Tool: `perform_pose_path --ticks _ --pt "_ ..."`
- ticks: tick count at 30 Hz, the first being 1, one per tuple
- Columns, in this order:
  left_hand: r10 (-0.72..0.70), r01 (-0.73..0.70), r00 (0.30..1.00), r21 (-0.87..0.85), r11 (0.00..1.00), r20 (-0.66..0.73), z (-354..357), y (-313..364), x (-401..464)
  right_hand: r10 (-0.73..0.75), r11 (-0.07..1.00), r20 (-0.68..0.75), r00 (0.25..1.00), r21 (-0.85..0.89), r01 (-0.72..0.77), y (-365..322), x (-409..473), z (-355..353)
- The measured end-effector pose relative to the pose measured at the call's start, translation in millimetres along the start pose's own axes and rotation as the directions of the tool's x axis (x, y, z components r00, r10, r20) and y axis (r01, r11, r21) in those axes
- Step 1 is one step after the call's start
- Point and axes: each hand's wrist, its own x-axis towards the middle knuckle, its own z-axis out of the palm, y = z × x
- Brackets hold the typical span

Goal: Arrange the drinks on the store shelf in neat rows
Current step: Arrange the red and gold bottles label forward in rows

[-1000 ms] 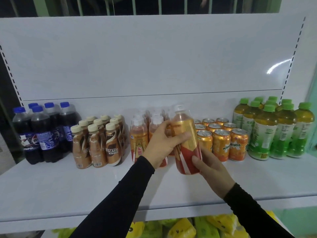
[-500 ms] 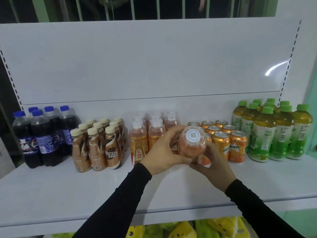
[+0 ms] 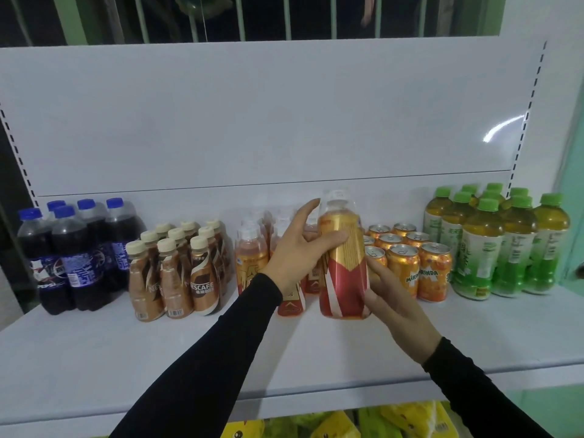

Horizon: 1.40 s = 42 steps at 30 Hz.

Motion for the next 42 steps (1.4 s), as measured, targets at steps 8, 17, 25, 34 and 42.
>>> perform_pose_path --ticks 8,17,25,34,42 --pt "-0.313 0.294 0.948 -0.202 0.934 -0.066 10.9 -2.1 25.6 -0.123 0.958 -0.019 0.992 -0.263 0.114 -14.4 -0.2 0.4" --pt "-0.359 0.355 0.933 -0.175 0.918 0.007 16.3 1.8 24.1 -0.162 0.927 -0.072 0.984 -0.353 0.126 -17.7 0.4 -2.5" --pt "-0.296 0.262 0.951 -0.282 0.923 -0.088 15.7 -0.9 20.9 -0.063 0.986 -0.022 0.998 -0.156 0.059 -12.6 -1.7 -5.5" --pt "-0.141 0.135 0.990 -0.365 0.921 0.010 14.3 -16.0 -3.8 0.073 0.992 -0.140 0.987 0.117 -0.057 -3.1 -15.7 -9.5" --pt "-0.108 0.182 0.970 -0.356 0.917 0.218 28.0 -21.0 -30.2 0.126 0.989 -0.322 0.938 0.117 -0.093 -14.7 -76.2 -12.2"
